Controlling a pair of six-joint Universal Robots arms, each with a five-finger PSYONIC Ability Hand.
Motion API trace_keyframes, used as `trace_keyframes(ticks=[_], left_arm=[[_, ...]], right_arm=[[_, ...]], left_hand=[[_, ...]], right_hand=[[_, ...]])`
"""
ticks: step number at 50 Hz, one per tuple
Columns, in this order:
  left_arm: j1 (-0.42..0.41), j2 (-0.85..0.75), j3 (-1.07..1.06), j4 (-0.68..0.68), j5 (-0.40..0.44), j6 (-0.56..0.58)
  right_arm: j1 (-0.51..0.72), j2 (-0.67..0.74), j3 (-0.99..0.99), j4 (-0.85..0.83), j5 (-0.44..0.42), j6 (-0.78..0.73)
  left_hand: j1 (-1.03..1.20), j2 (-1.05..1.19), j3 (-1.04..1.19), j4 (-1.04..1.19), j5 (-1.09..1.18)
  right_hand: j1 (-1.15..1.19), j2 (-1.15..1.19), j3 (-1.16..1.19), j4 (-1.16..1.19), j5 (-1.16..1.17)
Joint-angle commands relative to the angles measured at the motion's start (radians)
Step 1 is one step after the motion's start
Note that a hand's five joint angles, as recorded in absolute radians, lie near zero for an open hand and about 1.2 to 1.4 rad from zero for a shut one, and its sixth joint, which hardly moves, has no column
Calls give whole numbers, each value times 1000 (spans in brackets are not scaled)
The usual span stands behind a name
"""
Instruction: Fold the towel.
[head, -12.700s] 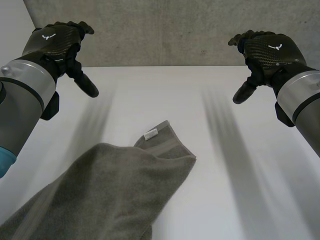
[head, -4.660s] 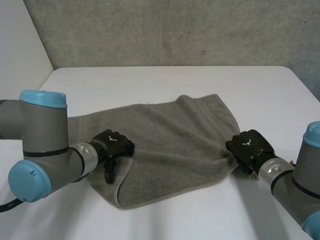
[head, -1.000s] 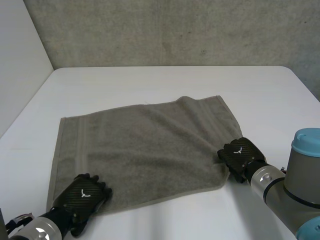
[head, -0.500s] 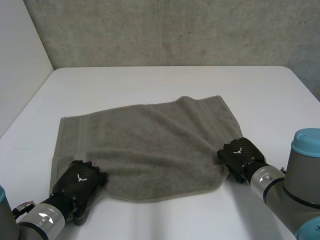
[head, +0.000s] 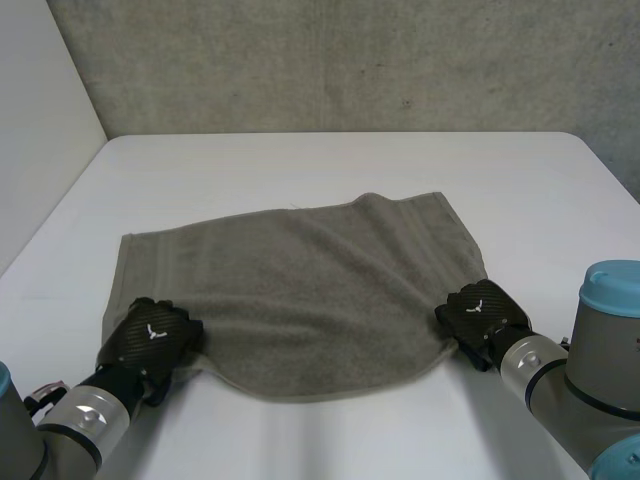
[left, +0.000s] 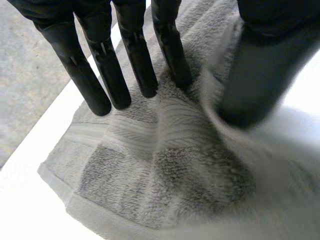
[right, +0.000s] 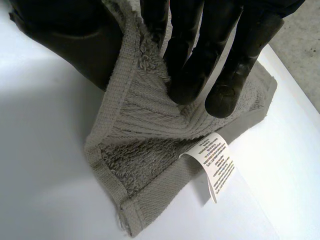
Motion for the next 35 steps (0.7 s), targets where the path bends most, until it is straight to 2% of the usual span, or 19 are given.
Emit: trace_keyframes(ticks=[1,6,15,17,21,22,23,24,25,27,28,30,33,35], left_arm=[[-4,7,10,15,-18,-51],[-16,47,12,12,-23,-59],[-46,282,45,-1,-72,-97],[-50,386,94,-30,-82,-169],[-51,468,163,-105,-87,-255],[-51,490,211,-158,-87,-294],[-51,491,211,-159,-87,-295],[-53,504,257,-218,-87,-330],[-53,508,301,-276,-86,-357],[-53,505,341,-327,-82,-376],[-51,500,370,-368,-78,-381],[-48,492,392,-399,-73,-381],[-48,414,416,-415,-73,-378],[-48,351,432,-418,-75,-375]], right_arm=[[-12,-6,-7,-1,1,7],[-21,-35,-10,4,3,14],[-21,-294,-47,80,-8,49],[-22,-342,-70,108,-11,63],[-39,-448,-176,239,-14,86],[-39,-448,-176,240,-14,86],[-44,-463,-226,314,-16,79],[-47,-467,-286,405,-19,71],[-47,-467,-287,406,-19,71],[-56,-465,-412,578,-28,45],[-56,-465,-412,579,-28,45],[-82,-451,-504,700,-45,-4],[-84,-421,-532,729,-56,-43],[-90,-337,-558,734,-56,-120]], left_hand=[[342,342,337,334,177],[393,393,388,385,227],[393,393,388,385,227],[393,393,388,385,227],[393,393,388,385,227],[393,393,388,385,227],[393,393,388,385,227],[393,393,388,385,227],[393,393,388,385,227],[393,393,388,385,227],[393,393,388,385,227],[393,393,388,385,227],[393,393,388,385,227],[393,393,388,385,227]], right_hand=[[58,87,57,60,51],[58,87,57,60,51],[58,87,57,60,51],[58,87,57,60,51],[58,87,57,60,51],[58,87,57,60,51],[58,87,57,60,51],[58,87,57,60,51],[58,87,57,60,51],[58,87,57,60,51],[58,87,57,60,51],[58,87,57,60,51],[58,87,57,60,51],[58,87,57,60,51]])
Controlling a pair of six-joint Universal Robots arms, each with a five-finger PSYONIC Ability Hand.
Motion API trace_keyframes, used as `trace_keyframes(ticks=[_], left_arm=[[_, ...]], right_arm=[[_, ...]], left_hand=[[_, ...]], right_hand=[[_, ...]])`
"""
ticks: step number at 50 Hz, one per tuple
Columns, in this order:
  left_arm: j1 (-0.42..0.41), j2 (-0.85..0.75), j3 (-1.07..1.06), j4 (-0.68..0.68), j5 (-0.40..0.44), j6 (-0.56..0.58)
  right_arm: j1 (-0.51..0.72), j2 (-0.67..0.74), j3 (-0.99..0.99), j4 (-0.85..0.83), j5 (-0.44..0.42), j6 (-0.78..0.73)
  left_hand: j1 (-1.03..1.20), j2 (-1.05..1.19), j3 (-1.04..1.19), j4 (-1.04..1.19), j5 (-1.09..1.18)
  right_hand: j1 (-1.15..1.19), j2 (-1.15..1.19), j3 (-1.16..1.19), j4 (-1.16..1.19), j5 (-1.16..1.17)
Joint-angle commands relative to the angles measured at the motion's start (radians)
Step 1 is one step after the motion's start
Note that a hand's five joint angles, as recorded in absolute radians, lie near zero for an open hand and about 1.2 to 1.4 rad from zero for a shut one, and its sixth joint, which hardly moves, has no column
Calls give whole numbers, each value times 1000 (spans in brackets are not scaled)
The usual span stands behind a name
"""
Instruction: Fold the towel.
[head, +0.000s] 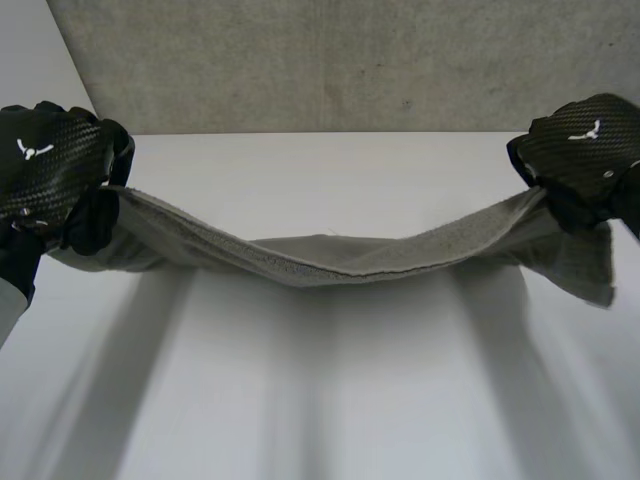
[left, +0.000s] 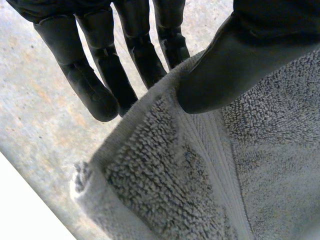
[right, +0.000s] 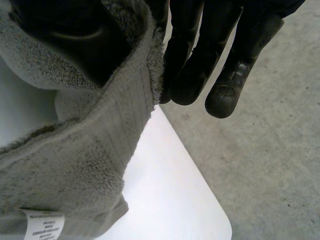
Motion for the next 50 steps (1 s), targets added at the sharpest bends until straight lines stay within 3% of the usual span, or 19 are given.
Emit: trace_keyframes(ticks=[1,10,15,17,18,19,20,22,23,24,27,30,33,38,43,50], left_arm=[[4,-208,79,-60,5,8],[-10,-529,217,-54,-10,81],[-74,-739,477,-54,-35,156],[-80,-764,556,-51,-58,156],[-86,-777,634,-39,-91,150],[-86,-777,635,-39,-92,150],[-92,-779,706,-4,-130,146],[-97,-774,764,58,-171,144],[-106,-771,803,137,-209,137],[-114,-759,822,224,-239,121],[-115,-739,828,297,-257,107],[-115,-699,811,357,-260,75],[-109,-696,747,288,-257,54],[-100,-696,569,250,-234,17],[-76,-675,289,328,-167,6],[-53,-598,19,437,-103,9]], right_arm=[[-21,123,-110,111,-18,-139],[36,436,-197,2,0,-275],[68,551,-300,-175,60,-309],[86,580,-369,-362,69,-312],[86,580,-369,-363,69,-312],[94,580,-391,-523,64,-308],[94,580,-391,-524,64,-308],[96,567,-383,-828,42,-295],[96,567,-383,-830,41,-295],[96,547,-368,-947,34,-292],[94,490,-325,-1050,5,-269],[85,471,-317,-988,2,-231],[80,478,-317,-922,-3,-211],[79,504,-265,-639,-46,-136],[79,502,-141,-516,-83,-128],[76,479,75,-481,-98,-130]], left_hand=[[-52,-101,-147,-113,-246],[-52,-101,-147,-113,-246],[-52,-101,-147,-113,-246],[-52,-101,-147,-113,-246],[-52,-101,-147,-113,-246],[-52,-101,-147,-113,-246],[-52,-101,-147,-113,-246],[-52,-101,-147,-113,-246],[-52,-101,-147,-113,-246],[-52,-101,-147,-113,-246],[-52,-101,-147,-113,-246],[-52,-101,-147,-113,-246],[-52,-101,-147,-113,-246],[-52,-101,-147,-113,-246],[-52,-101,-147,-113,-246],[-52,-101,-147,-113,-246]], right_hand=[[57,87,57,60,51],[57,87,57,60,51],[57,87,57,60,51],[57,87,57,60,51],[57,87,57,60,51],[57,87,57,60,51],[57,87,57,60,51],[57,87,57,60,51],[57,87,57,60,51],[57,87,57,60,51],[57,87,57,60,51],[57,87,57,60,51],[57,87,57,60,51],[57,87,57,60,51],[57,87,57,60,51],[57,87,57,60,51]])
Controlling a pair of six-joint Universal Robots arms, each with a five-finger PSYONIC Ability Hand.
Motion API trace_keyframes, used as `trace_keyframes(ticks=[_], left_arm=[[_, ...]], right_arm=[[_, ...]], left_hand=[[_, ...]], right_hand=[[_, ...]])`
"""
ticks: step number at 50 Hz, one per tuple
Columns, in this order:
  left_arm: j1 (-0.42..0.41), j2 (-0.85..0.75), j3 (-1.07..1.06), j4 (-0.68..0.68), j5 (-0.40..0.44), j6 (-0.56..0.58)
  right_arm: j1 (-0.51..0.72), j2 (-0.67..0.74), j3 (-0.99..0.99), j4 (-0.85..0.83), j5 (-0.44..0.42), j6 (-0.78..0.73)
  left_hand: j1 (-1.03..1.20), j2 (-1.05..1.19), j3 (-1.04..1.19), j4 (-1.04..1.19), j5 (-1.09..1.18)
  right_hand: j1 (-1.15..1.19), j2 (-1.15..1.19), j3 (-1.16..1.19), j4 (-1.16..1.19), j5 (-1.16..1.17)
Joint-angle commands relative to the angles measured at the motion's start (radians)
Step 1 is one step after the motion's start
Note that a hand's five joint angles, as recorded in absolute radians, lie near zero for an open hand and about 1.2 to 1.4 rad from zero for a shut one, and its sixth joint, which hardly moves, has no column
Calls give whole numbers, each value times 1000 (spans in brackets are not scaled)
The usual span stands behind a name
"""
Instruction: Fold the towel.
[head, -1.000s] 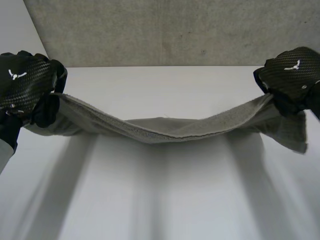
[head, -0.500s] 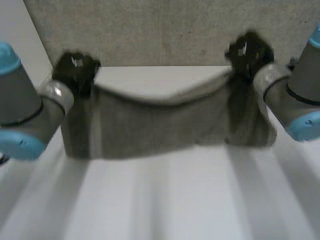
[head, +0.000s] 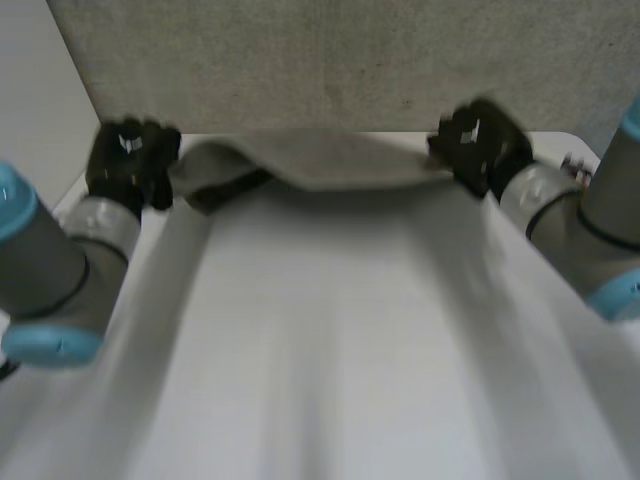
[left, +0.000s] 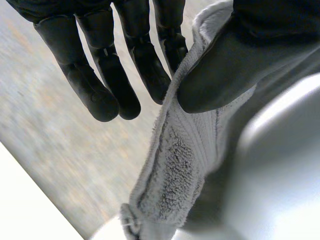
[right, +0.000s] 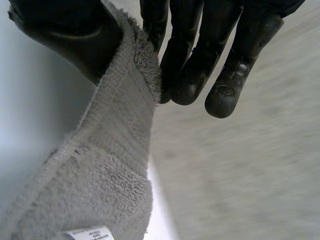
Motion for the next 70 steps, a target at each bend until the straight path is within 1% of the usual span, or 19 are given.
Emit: trace_keyframes(ticks=[1,6,12,19,21,23,28,30,38,46,54,55,62,64,65,67,68,69,70], left_arm=[[31,73,-315,139,77,9],[31,78,-415,199,109,24],[35,82,-429,213,114,44],[101,81,-429,214,115,44],[107,81,-429,214,115,44],[110,81,-429,214,115,44],[124,76,-429,219,115,44],[133,73,-429,223,115,44],[135,70,-429,228,114,44],[137,71,-430,228,114,44],[135,71,-432,228,114,44],[135,73,-432,228,114,44],[135,75,-433,228,115,44],[135,73,-433,228,114,44],[135,73,-435,228,114,45],[135,73,-435,228,115,45],[135,73,-435,228,114,45],[135,73,-435,228,114,45],[135,73,-435,228,114,45]], right_arm=[[-3,-23,255,27,-19,-9],[-9,-23,381,-31,-34,-9],[-25,-25,472,-143,-23,24],[-26,-23,482,-169,24,114],[-26,-21,482,-171,44,139],[-26,-20,479,-174,87,169],[-40,-15,479,-173,138,179],[-45,-15,478,-168,147,179],[-54,-15,464,-139,159,176],[-69,-20,433,-28,159,174],[-77,-44,407,58,161,166],[-83,-58,406,70,162,165],[-118,-74,397,84,155,165],[-124,-69,389,85,158,169],[-124,-69,389,85,158,169],[-132,-63,389,84,147,177],[-132,-63,389,84,147,177],[-137,-61,389,82,146,177],[-137,-61,389,82,146,177]], left_hand=[[-53,-101,-151,-113,-254],[-53,-101,-151,-113,-254],[-53,-101,-151,-113,-254],[-53,-101,-151,-113,-254],[-53,-101,-151,-113,-254],[-53,-101,-151,-113,-254],[-53,-101,-151,-113,-254],[-53,-101,-151,-113,-254],[-53,-101,-151,-113,-254],[-53,-101,-151,-113,-254],[-53,-101,-151,-113,-254],[-53,-101,-151,-113,-254],[-53,-101,-151,-113,-254],[-53,-101,-151,-113,-254],[-53,-101,-151,-113,-254],[-53,-101,-151,-113,-254],[-53,-101,-151,-113,-254],[-53,-101,-151,-113,-254],[-53,-101,-151,-113,-254]], right_hand=[[57,87,57,60,51],[57,87,57,60,51],[57,87,57,60,51],[57,87,57,60,51],[-12,17,-12,-9,-19],[-266,-237,-266,-264,-273],[-531,-502,-531,-528,-538],[-546,-517,-546,-544,-553],[-517,-488,-517,-514,-524],[-488,-458,-488,-485,-495],[-165,-135,-165,-162,-172],[55,84,55,58,48],[57,87,57,60,51],[-429,-400,-429,-427,-436],[-432,-403,-432,-429,-439],[-245,-216,-245,-243,-252],[-244,-215,-244,-241,-251],[54,84,54,57,48],[57,87,57,60,51]])
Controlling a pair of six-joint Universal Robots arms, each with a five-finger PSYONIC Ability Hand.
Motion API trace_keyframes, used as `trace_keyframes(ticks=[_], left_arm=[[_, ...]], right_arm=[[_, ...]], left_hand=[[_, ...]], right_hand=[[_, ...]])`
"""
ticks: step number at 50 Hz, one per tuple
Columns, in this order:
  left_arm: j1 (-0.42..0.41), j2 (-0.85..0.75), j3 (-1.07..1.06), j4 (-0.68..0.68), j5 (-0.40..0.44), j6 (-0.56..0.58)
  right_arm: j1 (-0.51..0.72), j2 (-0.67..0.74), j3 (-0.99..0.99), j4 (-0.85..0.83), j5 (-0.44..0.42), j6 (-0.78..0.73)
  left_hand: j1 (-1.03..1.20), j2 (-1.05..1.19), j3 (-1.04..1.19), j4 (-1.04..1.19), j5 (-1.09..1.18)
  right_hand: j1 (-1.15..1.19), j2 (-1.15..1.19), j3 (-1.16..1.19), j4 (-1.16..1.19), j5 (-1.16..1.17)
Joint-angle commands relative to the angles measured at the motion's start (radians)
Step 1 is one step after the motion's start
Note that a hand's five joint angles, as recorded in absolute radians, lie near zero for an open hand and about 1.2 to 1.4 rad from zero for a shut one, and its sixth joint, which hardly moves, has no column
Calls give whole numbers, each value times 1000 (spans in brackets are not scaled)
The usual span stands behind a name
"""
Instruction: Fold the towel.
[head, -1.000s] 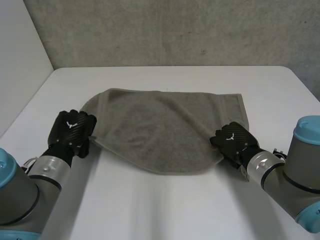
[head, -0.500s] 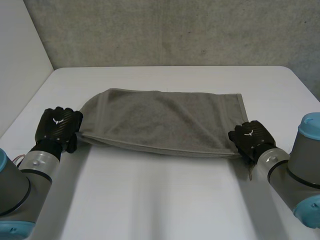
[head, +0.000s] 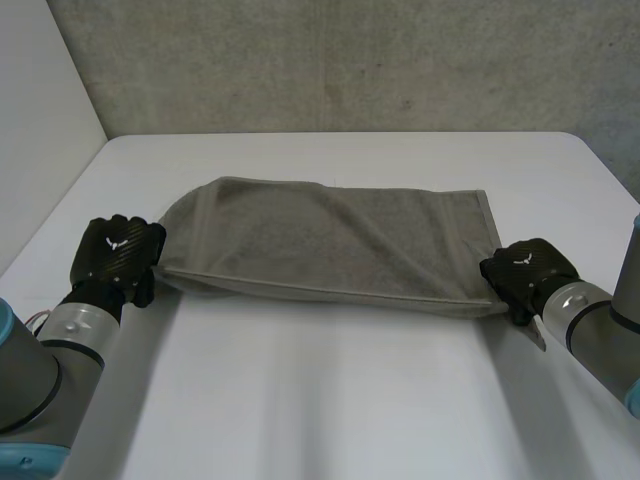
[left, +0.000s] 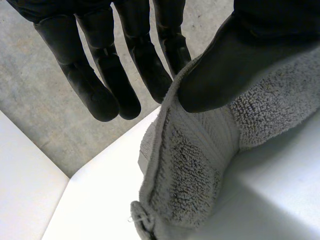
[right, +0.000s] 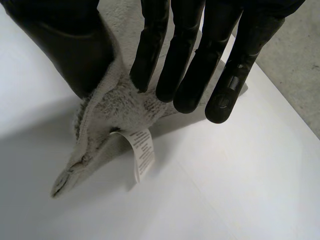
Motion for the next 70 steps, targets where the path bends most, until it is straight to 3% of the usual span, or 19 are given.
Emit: trace_keyframes(ticks=[1,11,18,27,32,40,46,50,51,53,54,56,59,64,70], left_arm=[[0,1,-1,0,-1,1],[-5,39,-4,-23,-1,10],[-9,235,-35,-161,-1,19],[-12,440,-127,-296,35,24],[-9,530,-180,-360,97,27],[3,530,-179,-370,156,73],[-2,345,-71,-291,157,107],[-21,129,81,-230,156,110],[-21,128,82,-230,156,110],[-44,-21,227,-229,148,110],[-44,-22,228,-229,148,110],[-60,-167,377,-238,142,110],[-66,-232,449,-247,139,114],[-89,-450,710,-299,104,124],[-95,-582,864,-311,68,124]], right_arm=[[-17,12,-3,-11,-10,5],[-22,-47,-19,1,-7,-46],[-22,-250,34,73,-9,-259],[-49,-369,103,190,-29,-383],[-140,-444,126,311,-107,-457],[-198,-423,78,316,-253,-459],[-183,-281,1,283,-250,-451],[-149,-138,-121,257,-181,-446],[-129,-87,-165,253,-149,-446],[-100,-33,-219,247,-115,-443],[-100,-33,-219,247,-115,-443],[-47,83,-331,219,-64,-437],[-20,183,-425,176,-30,-431],[-10,304,-528,86,-6,-423],[9,406,-597,-20,2,-429]], left_hand=[[-57,-110,-152,-113,-254],[-57,-110,-152,-113,-254],[-57,-110,-152,-113,-254],[-57,-110,-152,-113,-254],[-57,-110,-152,-113,-254],[-57,-110,-152,-113,-254],[-57,-110,-152,-113,-254],[-57,-110,-152,-113,-254],[-57,-110,-152,-113,-254],[-57,-110,-152,-113,-254],[-57,-110,-152,-113,-254],[-57,-110,-152,-113,-254],[-57,-110,-152,-113,-254],[-57,-110,-152,-113,-254],[-57,-110,-152,-113,-254]], right_hand=[[355,358,357,353,357],[355,358,357,353,357],[355,358,357,353,357],[355,358,357,353,357],[355,358,357,353,357],[355,358,357,353,357],[355,358,357,353,357],[355,358,357,353,357],[355,358,357,353,357],[355,358,357,353,357],[355,358,357,353,357],[355,358,357,353,357],[355,358,357,353,357],[355,358,357,353,357],[355,358,357,353,357]])
